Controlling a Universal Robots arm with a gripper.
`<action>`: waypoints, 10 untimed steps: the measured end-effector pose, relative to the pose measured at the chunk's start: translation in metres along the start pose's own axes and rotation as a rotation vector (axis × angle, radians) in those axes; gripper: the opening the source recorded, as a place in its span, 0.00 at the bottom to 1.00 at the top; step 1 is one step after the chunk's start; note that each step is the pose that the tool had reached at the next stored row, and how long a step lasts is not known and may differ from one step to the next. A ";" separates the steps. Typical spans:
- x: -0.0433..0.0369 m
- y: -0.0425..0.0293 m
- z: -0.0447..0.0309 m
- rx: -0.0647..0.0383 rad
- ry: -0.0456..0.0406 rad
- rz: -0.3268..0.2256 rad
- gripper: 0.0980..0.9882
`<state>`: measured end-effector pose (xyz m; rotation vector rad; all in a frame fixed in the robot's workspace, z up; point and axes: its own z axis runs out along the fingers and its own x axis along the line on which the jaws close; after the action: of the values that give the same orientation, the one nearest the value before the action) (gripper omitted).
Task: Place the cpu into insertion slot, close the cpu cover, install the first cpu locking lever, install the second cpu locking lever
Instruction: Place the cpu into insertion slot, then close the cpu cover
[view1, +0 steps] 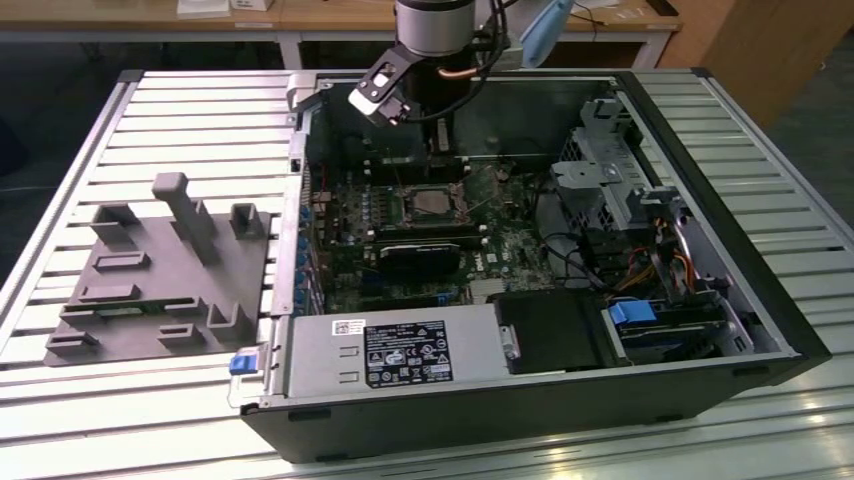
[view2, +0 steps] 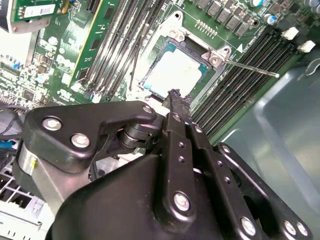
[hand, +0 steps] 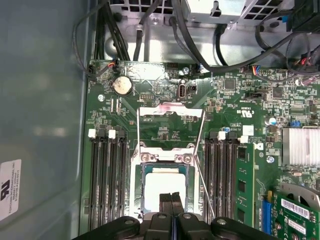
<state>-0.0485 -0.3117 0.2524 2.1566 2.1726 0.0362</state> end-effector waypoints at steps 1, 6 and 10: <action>0.0000 0.0000 -0.0003 0.000 -0.0001 0.000 0.00; -0.0001 0.0000 -0.0006 0.000 -0.0002 0.000 0.00; -0.0001 0.0000 -0.0007 0.000 -0.0001 0.000 0.00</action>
<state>-0.0485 -0.3117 0.2532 2.1566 2.1725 0.0360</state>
